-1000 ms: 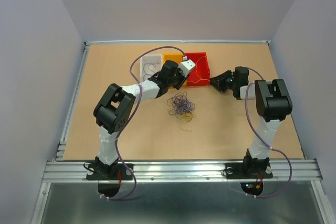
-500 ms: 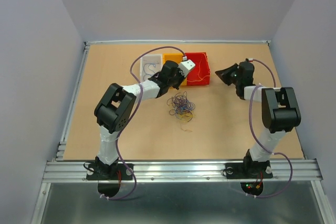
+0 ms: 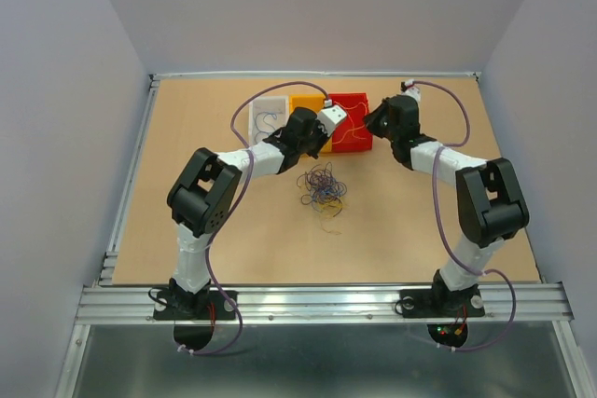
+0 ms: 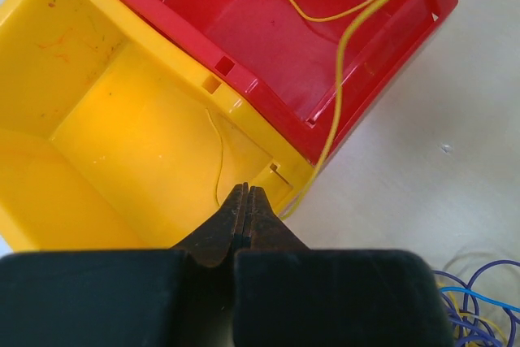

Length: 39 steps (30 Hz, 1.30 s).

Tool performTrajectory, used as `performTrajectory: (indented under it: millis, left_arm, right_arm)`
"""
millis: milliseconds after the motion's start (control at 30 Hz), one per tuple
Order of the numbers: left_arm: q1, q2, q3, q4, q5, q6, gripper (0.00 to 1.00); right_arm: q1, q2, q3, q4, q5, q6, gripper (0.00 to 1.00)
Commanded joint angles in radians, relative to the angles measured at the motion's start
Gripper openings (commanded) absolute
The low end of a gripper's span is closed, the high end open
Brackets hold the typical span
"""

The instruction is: Untangle the cables

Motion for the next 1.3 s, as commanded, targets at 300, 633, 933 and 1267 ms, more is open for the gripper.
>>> performTrajectory:
  millis: [300, 633, 933, 1267]
  left_arm:
    - [0.000, -0.086, 0.001, 0.039, -0.002, -0.009, 0.00]
    - [0.098, -0.132, -0.017, 0.056, 0.065, -0.134, 0.00]
    - [0.159, -0.179, -0.054, 0.097, 0.195, -0.177, 0.01]
    - [0.167, -0.228, -0.086, 0.091, 0.283, -0.085, 0.67]
  right_arm:
    - [0.150, 0.286, 0.482, -0.371, 0.295, -0.289, 0.01]
    - [0.159, 0.560, 0.737, -0.700, 0.217, -0.270, 0.04]
    - [0.159, 0.432, 0.644, -0.669, 0.220, -0.250, 0.14]
    - [0.159, 0.304, 0.498, -0.522, 0.169, -0.266, 0.51]
